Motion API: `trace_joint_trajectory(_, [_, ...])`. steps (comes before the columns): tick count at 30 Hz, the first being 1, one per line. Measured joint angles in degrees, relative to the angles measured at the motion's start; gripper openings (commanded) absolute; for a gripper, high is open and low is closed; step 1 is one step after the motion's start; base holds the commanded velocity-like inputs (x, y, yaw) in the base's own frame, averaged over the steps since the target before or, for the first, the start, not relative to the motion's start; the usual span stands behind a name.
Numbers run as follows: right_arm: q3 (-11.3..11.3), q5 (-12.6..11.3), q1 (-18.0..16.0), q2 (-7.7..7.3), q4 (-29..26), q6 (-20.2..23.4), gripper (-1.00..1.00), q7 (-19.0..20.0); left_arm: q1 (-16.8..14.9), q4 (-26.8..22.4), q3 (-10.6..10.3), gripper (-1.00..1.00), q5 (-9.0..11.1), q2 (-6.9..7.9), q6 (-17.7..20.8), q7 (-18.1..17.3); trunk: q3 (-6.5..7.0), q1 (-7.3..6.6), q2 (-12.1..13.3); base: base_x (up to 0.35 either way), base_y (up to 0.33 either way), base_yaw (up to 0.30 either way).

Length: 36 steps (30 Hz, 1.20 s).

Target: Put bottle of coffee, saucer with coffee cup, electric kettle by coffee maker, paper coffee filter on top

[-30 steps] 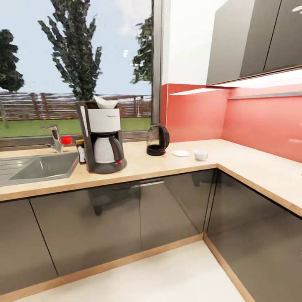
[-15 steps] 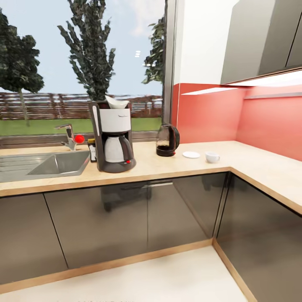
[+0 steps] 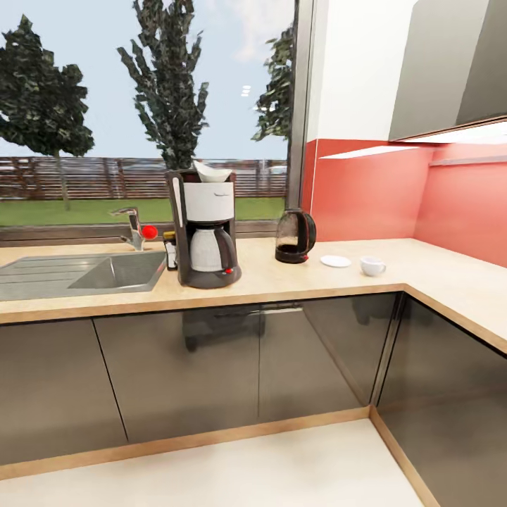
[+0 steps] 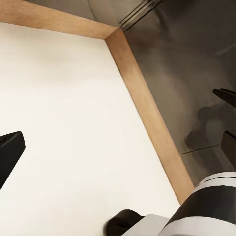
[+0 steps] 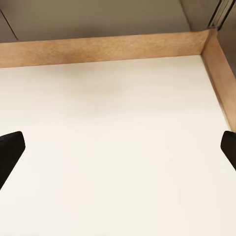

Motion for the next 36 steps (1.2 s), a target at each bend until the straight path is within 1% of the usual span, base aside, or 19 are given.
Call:
trace_joint_trajectory(7, [0.01, 0.0, -0.01, 0.03, 0.01, 0.0, 1.0, 0.0, 0.01, -0.01, 0.01, 1.0, 0.0, 0.0, 0.0, 0.0, 0.0, 0.0, 0.0, 0.0, -0.119, 0.071])
trace_joint_trajectory(15, [0.01, 0.0, 0.0, 0.03, -0.06, 0.09, 1.0, 0.06, 0.0, 0.0, 0.0, 1.0, 0.0, 0.0, 0.0, 0.0, 0.0, 0.0, 0.0, 0.0, -0.018, 0.04])
trace_joint_trajectory(34, [0.06, -0.01, -0.02, 0.03, -0.05, 0.1, 1.0, 0.03, 0.01, -0.01, 0.07, 1.0, 0.01, 0.0, 0.0, -0.01, 0.0, 0.0, 0.0, 0.0, 0.0, 0.247])
trace_joint_trajectory(36, [0.03, -0.01, 0.0, 0.02, -0.07, 0.08, 1.0, 0.02, 0.01, -0.01, 0.01, 1.0, 0.0, -0.01, 0.0, 0.01, 0.0, 0.0, 0.0, 0.0, -0.155, 0.052])
